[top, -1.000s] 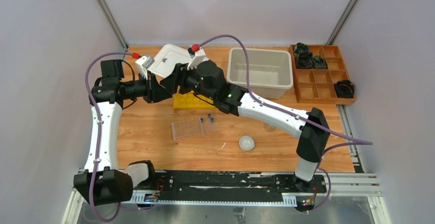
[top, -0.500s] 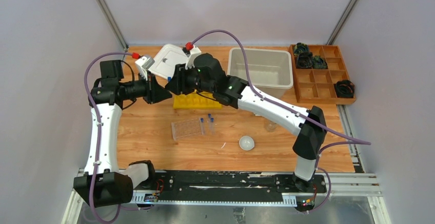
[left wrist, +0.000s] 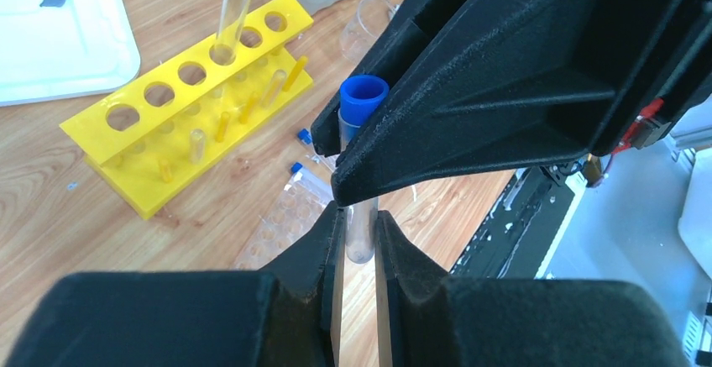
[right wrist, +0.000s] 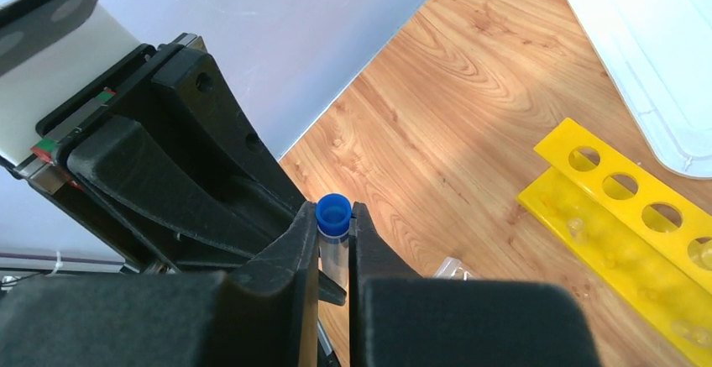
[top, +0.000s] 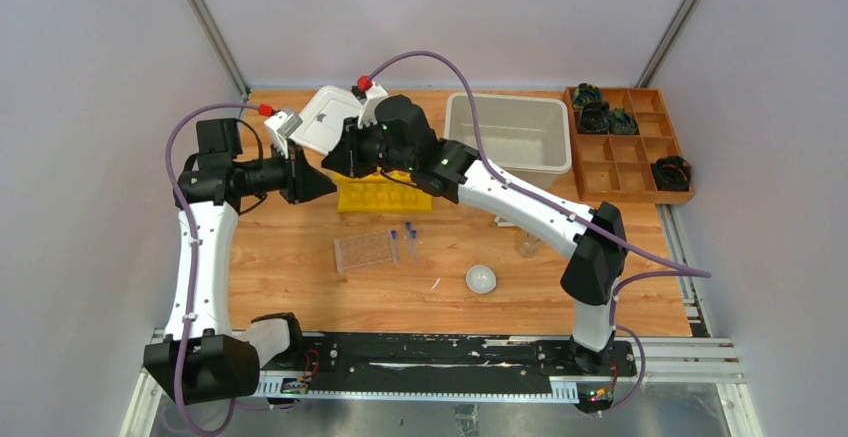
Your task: Organize the chemistry lab equipment
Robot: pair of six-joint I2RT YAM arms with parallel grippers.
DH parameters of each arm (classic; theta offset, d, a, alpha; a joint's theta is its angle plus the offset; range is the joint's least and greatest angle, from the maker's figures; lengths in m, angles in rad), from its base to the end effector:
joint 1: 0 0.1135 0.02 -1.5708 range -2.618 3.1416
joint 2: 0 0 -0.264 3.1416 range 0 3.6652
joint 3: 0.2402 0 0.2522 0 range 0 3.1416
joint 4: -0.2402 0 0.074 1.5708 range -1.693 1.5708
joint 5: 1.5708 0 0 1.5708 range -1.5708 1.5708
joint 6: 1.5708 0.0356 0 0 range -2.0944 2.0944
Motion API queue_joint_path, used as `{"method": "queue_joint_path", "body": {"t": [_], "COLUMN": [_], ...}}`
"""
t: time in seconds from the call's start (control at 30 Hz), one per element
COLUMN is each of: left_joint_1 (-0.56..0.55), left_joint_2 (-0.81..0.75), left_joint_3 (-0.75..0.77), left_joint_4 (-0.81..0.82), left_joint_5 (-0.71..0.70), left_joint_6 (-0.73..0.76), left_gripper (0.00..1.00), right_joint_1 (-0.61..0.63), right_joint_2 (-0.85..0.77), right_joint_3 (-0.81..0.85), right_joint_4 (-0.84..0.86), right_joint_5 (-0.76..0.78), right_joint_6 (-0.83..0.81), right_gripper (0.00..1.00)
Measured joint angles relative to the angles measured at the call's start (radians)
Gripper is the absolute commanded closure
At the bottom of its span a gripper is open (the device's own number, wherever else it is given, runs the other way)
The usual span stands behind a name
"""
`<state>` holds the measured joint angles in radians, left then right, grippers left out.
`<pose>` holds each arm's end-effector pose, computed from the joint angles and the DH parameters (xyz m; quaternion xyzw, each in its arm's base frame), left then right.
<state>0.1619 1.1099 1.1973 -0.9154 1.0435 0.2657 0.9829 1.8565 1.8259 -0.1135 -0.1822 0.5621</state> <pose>0.2058 0.0024 0.3634 0.2225 0.7974 -0.3871 0.4060 0.2436 0.3772 0.4036 -0.2155 0.7240 0.5041 0.4187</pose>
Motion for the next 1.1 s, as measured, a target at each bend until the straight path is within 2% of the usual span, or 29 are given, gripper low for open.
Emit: {"method": "queue_joint_path", "body": {"t": [0.03,0.13,0.17,0.3,0.43,0.67,0.83,1.1], "left_joint_1": [0.000,0.000,-0.001,-0.001,-0.001,0.034,0.131,0.162], "left_joint_2": [0.000,0.000,0.000,0.000,0.001,0.021,0.077,0.115], "left_joint_3": [-0.001,-0.001,-0.001,-0.001,0.009,0.076,0.110,0.110], "left_joint_4": [0.000,0.001,0.001,-0.004,-0.007,-0.005,0.002,0.002], "left_joint_5": [0.000,-0.007,-0.013,-0.056,-0.140,-0.328,-0.406,-0.450], "left_joint_6": [0.000,0.001,0.000,-0.023,-0.042,-0.088,-0.142,-0.169], "left_gripper": [0.80,0.12,0.02,0.00,0.00,0.00,0.00,0.00], "right_joint_1": [0.000,0.000,0.000,-0.005,-0.007,-0.006,0.028,0.075], "right_joint_2": [0.000,0.000,-0.002,-0.034,-0.141,-0.282,-0.271,-0.104], "right_joint_3": [0.000,0.000,0.000,-0.045,-0.183,-0.465,-0.654,-0.676], "right_joint_4": [0.000,-0.005,-0.011,-0.019,0.011,0.237,0.436,0.660], "right_joint_5": [-0.001,0.005,0.018,0.086,0.135,0.087,0.004,-0.089], "right_joint_6": [-0.003,-0.026,-0.039,-0.114,-0.200,-0.320,-0.443,-0.526], "right_gripper": [1.00,1.00,1.00,1.00,1.00,1.00,1.00,1.00]}}
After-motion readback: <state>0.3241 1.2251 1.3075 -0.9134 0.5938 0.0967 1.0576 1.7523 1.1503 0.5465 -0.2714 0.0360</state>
